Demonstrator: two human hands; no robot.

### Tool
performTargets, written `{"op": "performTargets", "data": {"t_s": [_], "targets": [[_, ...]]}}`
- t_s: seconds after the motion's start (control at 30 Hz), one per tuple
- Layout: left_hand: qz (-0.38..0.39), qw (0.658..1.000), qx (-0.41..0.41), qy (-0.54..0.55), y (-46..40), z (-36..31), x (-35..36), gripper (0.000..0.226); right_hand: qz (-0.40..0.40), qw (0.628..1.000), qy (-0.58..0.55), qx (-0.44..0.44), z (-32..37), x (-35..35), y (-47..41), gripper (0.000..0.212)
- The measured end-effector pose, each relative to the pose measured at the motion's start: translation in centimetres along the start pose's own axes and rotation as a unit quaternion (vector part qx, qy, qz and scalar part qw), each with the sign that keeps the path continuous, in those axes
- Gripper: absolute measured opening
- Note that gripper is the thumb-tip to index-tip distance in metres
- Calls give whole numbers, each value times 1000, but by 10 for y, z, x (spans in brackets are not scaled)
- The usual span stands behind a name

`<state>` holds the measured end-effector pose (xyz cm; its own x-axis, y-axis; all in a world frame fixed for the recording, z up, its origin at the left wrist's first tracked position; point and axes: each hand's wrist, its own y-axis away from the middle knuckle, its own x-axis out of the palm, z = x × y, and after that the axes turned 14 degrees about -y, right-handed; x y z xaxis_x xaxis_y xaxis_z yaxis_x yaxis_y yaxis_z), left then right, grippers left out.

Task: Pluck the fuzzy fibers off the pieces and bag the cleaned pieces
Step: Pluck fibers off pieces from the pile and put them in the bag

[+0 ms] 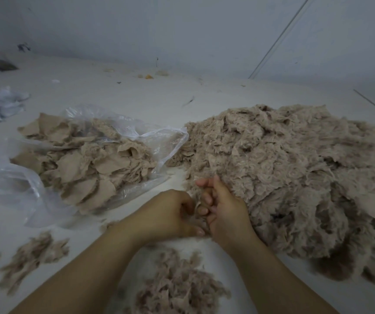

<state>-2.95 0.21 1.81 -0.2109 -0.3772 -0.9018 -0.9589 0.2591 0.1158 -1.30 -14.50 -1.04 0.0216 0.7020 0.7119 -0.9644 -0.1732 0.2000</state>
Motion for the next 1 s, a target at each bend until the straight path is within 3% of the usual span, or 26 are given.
{"op": "performTargets", "data": {"t_s": [0.13,0.23,0.33,0.47,0.57,0.67,0.8,0.9,1.0], "targets": [[-3,997,40,-64,0,1,8,26,7,1000,-25,-9,2,0,-1,43],[52,996,60,-29,7,11,-3,23,0,999,-31,-11,4,-2,-1,46],[82,995,14,55,17,27,-15,21,-2,1000,-19,-19,5,-3,-1,48],[29,951,-17,308,21,27,-19,20,2,1000,0,-23,2,-4,-1,39],[-36,908,-18,416,13,17,-18,26,40,998,37,-33,1,-5,1,20],[-92,888,-27,449,2,11,-19,25,107,987,110,-47,1,-9,2,12],[-139,881,-12,452,-6,4,-16,9,119,980,155,-46,1,-10,-1,34],[-147,868,-12,474,-10,1,-14,5,160,972,164,-39,2,-10,-1,31],[-132,857,-23,497,-13,1,-11,12,136,976,165,-30,3,-11,-2,35]]}}
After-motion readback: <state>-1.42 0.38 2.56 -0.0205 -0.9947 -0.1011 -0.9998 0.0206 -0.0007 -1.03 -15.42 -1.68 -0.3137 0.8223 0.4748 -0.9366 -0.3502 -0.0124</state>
